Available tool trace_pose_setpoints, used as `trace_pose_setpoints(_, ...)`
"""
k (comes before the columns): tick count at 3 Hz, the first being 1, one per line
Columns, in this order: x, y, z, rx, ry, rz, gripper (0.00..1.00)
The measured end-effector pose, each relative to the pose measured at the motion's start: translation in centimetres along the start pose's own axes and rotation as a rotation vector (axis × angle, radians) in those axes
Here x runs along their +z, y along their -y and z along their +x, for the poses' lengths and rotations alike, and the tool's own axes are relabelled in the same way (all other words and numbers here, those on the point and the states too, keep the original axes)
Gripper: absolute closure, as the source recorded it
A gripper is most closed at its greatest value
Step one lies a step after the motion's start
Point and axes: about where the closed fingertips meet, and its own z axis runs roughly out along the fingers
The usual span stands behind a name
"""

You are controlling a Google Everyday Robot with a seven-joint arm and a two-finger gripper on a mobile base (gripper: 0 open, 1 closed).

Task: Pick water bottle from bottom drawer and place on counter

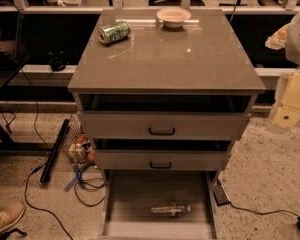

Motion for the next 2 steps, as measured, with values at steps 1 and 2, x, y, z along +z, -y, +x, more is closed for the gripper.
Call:
trace_pose_setpoints(1,0.0,0.0,0.0,0.000,0.000,0.000,0.00)
trace_pose_setpoints(2,3.6,-1.5,-0.3,0.015,0.077,-0.063,0.00)
